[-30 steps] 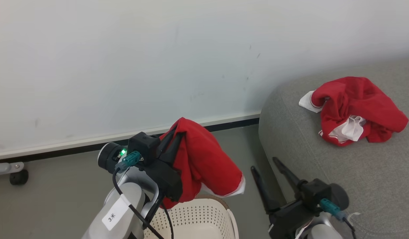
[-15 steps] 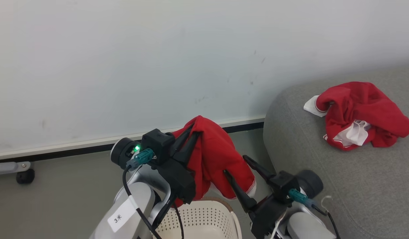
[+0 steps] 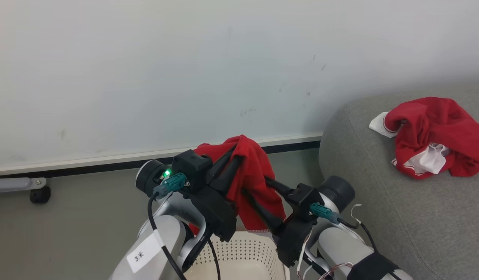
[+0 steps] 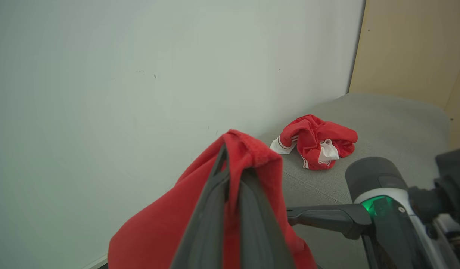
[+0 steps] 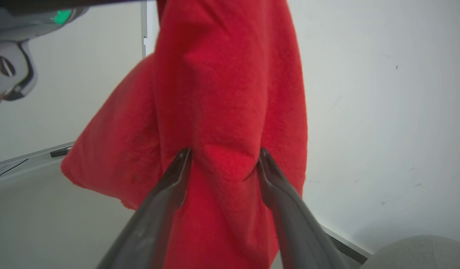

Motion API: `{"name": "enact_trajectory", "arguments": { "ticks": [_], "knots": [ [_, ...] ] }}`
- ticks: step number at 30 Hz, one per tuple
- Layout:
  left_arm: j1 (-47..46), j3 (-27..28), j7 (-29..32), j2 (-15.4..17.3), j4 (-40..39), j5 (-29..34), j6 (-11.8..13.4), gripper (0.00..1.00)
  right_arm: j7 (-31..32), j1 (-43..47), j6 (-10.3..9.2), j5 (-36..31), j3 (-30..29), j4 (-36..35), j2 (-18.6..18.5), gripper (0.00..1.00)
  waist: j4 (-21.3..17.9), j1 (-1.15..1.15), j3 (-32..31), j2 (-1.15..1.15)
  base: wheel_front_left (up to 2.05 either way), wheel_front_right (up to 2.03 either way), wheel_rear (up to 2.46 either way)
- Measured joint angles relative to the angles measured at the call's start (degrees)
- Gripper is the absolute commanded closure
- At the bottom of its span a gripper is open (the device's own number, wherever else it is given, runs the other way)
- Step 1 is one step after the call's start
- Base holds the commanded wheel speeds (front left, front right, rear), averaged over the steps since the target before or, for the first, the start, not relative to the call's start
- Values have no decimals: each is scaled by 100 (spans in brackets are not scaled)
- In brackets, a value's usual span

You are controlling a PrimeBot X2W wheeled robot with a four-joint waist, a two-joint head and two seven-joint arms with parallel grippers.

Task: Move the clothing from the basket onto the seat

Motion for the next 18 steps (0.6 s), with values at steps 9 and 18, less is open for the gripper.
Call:
{"name": "enact_trajectory", "arguments": {
  "ticks": [9, 18],
  "knots": [
    [169, 86, 149, 98, -178, -100, 99, 100, -5, -257, 0, 419, 299, 178, 1, 100, -58, 0, 34, 0, 0, 0, 0],
    [326, 265, 192, 211, -261, -236, 156, 0, -5, -478, 0, 728, 29, 338, -11, 100, -267, 0, 82, 0, 0, 0, 0]
  ]
}}
